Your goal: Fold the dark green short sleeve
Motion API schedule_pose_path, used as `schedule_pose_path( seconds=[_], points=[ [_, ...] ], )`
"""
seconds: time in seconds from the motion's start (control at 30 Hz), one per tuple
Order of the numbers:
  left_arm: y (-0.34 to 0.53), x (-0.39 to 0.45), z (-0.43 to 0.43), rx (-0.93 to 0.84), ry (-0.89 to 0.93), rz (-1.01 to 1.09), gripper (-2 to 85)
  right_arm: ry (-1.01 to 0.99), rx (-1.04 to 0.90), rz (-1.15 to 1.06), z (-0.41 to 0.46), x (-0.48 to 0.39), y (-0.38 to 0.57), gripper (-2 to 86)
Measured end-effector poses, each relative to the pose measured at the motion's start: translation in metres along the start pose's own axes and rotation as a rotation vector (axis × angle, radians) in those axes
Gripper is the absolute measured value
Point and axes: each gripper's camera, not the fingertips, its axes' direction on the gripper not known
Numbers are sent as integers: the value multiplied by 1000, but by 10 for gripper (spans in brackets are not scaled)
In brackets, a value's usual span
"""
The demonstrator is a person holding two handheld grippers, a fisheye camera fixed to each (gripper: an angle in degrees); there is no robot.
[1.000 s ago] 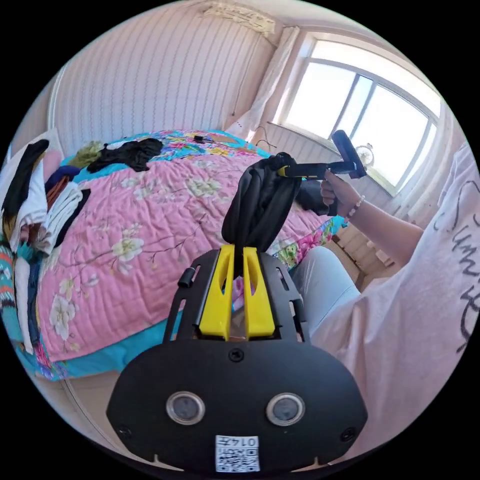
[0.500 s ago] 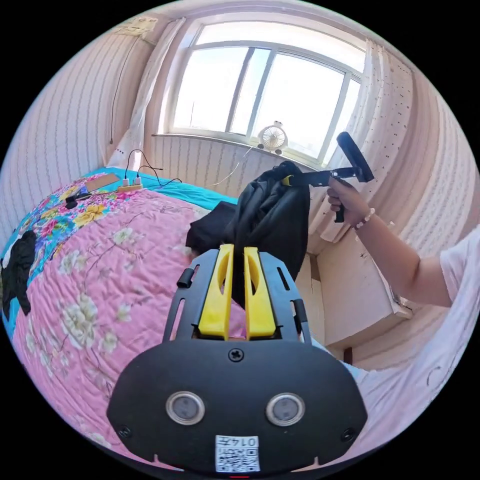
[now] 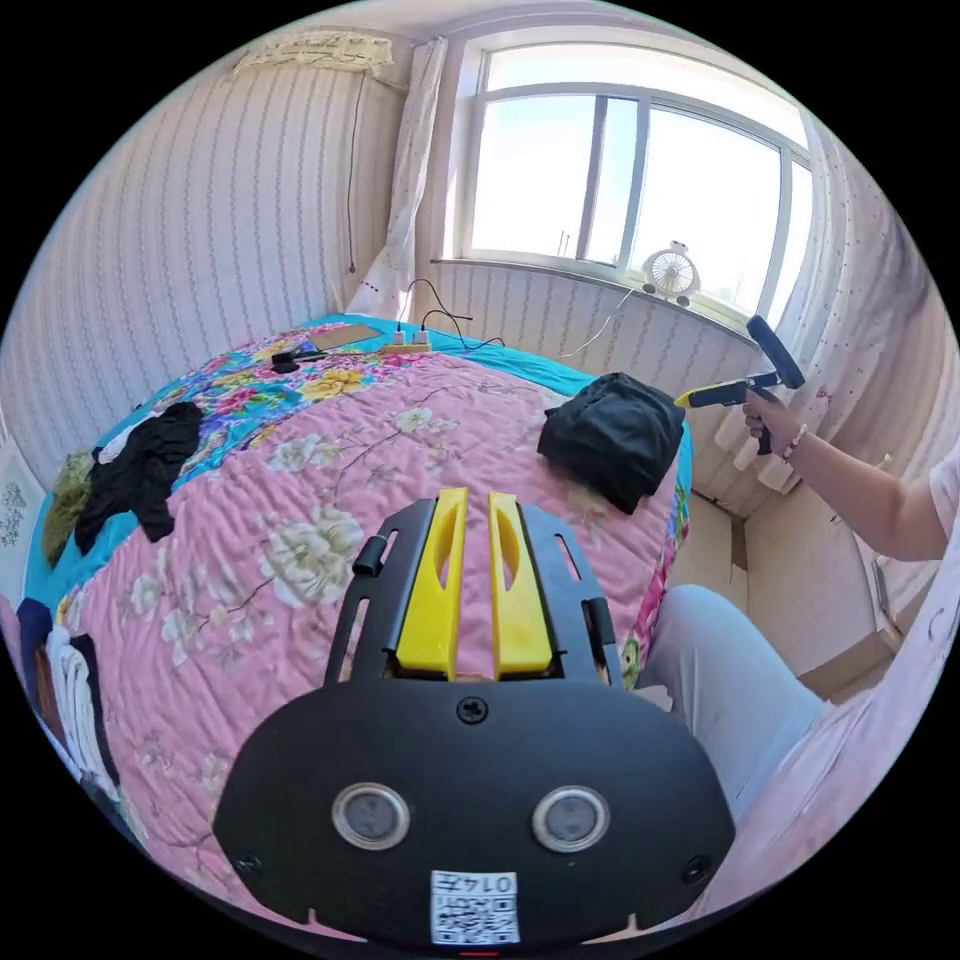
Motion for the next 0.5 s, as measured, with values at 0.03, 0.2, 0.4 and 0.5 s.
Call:
schedule_pose_path(
  seconds=[0.03, 0.2, 0.4, 0.5],
  points=[
    [13, 2, -16, 1, -29, 1, 31, -4, 23, -65, -4, -30, 18, 82],
    [92, 15, -148, 13, -235, -48, -4, 20, 197, -172, -26, -146, 68, 46],
    [124, 20, -255, 223, -251, -130, -9, -198, 300, -318, -87, -264, 59, 55],
    [142, 25, -301, 346, -277, -191, -10, -283, 337, -437, -131, -327, 47, 53]
  ],
)
